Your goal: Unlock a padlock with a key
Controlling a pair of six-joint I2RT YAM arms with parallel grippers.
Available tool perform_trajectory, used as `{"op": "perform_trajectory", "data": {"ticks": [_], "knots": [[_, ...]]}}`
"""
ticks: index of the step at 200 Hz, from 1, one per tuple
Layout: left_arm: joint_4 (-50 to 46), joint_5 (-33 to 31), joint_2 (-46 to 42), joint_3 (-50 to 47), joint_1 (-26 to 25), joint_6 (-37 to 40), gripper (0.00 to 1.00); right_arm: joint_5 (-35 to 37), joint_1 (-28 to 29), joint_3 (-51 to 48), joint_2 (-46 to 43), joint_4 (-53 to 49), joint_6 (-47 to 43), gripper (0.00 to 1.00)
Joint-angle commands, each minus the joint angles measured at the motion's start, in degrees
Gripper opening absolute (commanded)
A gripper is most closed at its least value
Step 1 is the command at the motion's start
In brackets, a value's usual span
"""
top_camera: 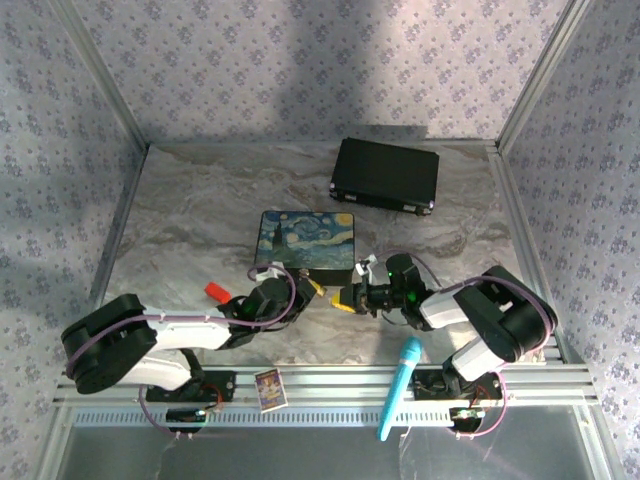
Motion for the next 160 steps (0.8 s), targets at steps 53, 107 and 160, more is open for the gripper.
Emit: {"op": "perform_trajectory", "data": {"ticks": [53,107,160], "knots": [[10.7,4.0,-0.7,0.8,-1.9,1.0,0.0,0.0,-0.9,1.9,3.3,9.8,4.7,0.0],[15.0,5.7,1.0,1.7,-2.9,1.0,0.0,-0.3,-2.4,3.0,4.7,12.3,7.1,0.0],[21.3,6.9,4.1,1.3,-3.2,0.4,0.0,-4.7,-5.4,3.1,6.4,13.1,7.2,0.0]]}}
